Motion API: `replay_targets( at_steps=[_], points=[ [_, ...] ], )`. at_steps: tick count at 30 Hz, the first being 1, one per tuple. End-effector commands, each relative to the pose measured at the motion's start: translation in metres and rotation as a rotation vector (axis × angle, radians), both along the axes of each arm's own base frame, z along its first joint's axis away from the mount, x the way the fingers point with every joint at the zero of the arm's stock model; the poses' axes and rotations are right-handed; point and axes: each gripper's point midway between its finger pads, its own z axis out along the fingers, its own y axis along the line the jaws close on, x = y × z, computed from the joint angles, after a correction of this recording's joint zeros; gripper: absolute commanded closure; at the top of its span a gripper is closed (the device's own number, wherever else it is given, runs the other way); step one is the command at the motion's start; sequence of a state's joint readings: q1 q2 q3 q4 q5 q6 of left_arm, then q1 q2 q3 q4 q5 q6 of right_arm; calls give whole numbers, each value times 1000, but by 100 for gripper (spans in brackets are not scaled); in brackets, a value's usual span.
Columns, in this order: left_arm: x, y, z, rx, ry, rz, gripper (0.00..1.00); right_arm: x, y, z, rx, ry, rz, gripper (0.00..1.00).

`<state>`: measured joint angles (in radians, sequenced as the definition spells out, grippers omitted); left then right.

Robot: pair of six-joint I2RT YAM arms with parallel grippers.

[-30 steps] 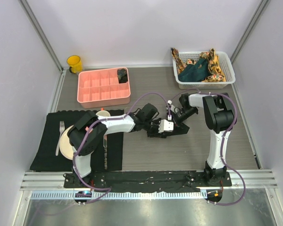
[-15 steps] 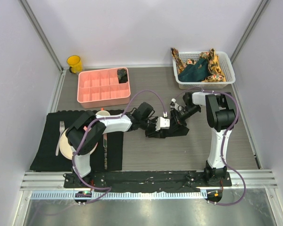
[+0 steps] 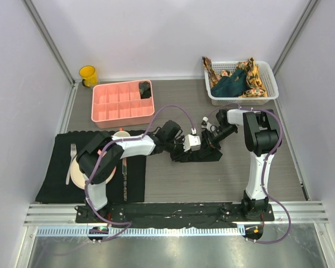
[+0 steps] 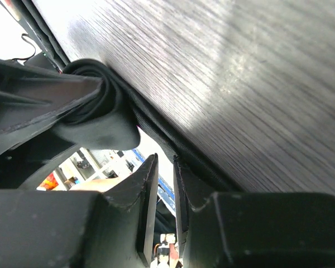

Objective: Roll the ties
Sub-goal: Roll the tie at the center of the board.

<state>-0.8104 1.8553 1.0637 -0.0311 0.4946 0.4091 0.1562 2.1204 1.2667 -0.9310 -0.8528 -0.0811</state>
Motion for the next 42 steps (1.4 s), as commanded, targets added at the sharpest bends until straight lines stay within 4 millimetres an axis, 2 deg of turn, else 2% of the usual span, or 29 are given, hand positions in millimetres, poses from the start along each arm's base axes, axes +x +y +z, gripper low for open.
replay_targets(
  at_steps=[1, 4, 5, 7, 9, 11, 13, 20, 24, 28, 30, 32, 33, 35, 36, 39, 42],
  points=[
    [-4, 35, -48, 226, 55, 25, 66, -6, -15, -20, -109, -22, 49, 75],
    [-10, 39, -56, 254, 71, 4, 64, 0, -2, 6, -4, -54, 38, 71],
    [-10, 39, -57, 256, 67, -3, 63, 2, 7, 19, 63, -51, 22, 64],
    [-14, 39, -59, 268, 73, -15, 62, 9, 16, 40, 125, -82, 12, 57],
    [-15, 38, -59, 265, 78, -20, 60, 10, 30, 57, 188, -92, 14, 56],
    [-16, 36, -58, 262, 80, -28, 60, 12, 39, 67, 212, -97, 8, 56],
    [-15, 35, -58, 262, 79, -27, 59, 10, 46, 68, 213, -103, 15, 56],
    [-17, 33, -58, 259, 95, -37, 57, 14, 53, 42, 151, -112, 47, 56],
    [-17, 31, -57, 251, 98, -48, 57, 14, 43, 19, 59, -123, 65, 57],
    [-21, 28, -55, 240, 107, -73, 56, 16, 34, -2, -15, -132, 79, 64],
    [-22, 27, -54, 234, 114, -84, 55, 16, 32, -9, -35, -138, 86, 75],
    [-23, 26, -53, 227, 126, -90, 53, 14, 30, -16, -49, -123, 93, 91],
    [-23, 24, -50, 220, 132, -93, 51, 13, 26, -22, -69, -118, 95, 99],
    [-21, 23, -45, 196, 142, -92, 46, 10, 23, -26, -79, -110, 99, 99],
    [-20, 19, -41, 174, 143, -90, 40, 7, 20, -29, -91, -104, 101, 99],
    [-9, 9, -25, 115, 122, -79, 27, 5, 11, -38, -125, -90, 99, 99],
    [1, -3, -5, 35, 89, -74, 22, 5, 2, -47, -160, -71, 86, 99]
  ],
)
